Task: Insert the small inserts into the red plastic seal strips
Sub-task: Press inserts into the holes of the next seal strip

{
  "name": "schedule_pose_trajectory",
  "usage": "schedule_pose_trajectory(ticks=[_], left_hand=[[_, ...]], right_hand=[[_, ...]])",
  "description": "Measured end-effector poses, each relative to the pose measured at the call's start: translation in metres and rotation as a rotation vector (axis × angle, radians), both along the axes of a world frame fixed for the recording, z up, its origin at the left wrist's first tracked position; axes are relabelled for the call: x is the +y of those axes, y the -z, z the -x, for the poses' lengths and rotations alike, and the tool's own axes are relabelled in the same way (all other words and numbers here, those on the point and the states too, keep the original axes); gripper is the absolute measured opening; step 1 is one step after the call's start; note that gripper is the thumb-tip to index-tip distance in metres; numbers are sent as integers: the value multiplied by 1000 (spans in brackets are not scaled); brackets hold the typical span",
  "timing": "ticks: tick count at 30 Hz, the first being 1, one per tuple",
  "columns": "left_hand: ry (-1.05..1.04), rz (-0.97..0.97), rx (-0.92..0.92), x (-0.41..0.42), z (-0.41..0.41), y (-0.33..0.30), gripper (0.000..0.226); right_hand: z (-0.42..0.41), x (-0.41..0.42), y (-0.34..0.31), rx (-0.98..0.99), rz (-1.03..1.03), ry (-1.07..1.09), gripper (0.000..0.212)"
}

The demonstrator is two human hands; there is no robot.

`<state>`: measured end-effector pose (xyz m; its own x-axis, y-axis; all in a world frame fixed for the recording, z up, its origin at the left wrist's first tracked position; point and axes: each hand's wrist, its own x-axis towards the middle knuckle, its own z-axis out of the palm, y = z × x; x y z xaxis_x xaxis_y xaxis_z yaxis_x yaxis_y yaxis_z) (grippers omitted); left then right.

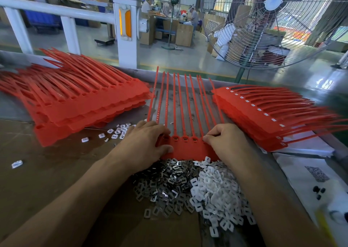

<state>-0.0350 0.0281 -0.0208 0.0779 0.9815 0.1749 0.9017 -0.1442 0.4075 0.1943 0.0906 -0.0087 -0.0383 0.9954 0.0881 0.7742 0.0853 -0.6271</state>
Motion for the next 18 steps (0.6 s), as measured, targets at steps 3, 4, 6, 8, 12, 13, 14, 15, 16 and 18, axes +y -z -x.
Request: schedule_pose_trajectory(ticks=[3,4,6,8,12,13,14,15,16,18], left_hand=[[-1,-5,1,0,0,0,52],[-2,-5,0,0,0,0,52],[-5,-4,-2,0,0,0,52],[-5,-6,-3,0,0,0,52],[-2,-6,-7,1,0,0,51],[-2,-6,-8,0,0,1,51],[-2,-6,-7,0,0,1,51],[-1,-8,-6,0,0,1,51],[-1,-10,-6,0,1,1,51],[1,-10,-7,1,1,1,51]], right_hand=[[-3,-1,-1,57,-3,-10,13],[-4,-1,0,78,-6,-6,14],[-5,0,0,99,-8,2,16],[-4,1,1,68,-16,6,15],[2,2,5,-15,-54,21,16],[2,3,6,-8,-57,22,16],[1,2,5,12,-57,19,15],[0,2,4,38,-58,12,13],[-1,0,4,58,-64,1,12],[-2,-4,1,61,-89,-38,10]])
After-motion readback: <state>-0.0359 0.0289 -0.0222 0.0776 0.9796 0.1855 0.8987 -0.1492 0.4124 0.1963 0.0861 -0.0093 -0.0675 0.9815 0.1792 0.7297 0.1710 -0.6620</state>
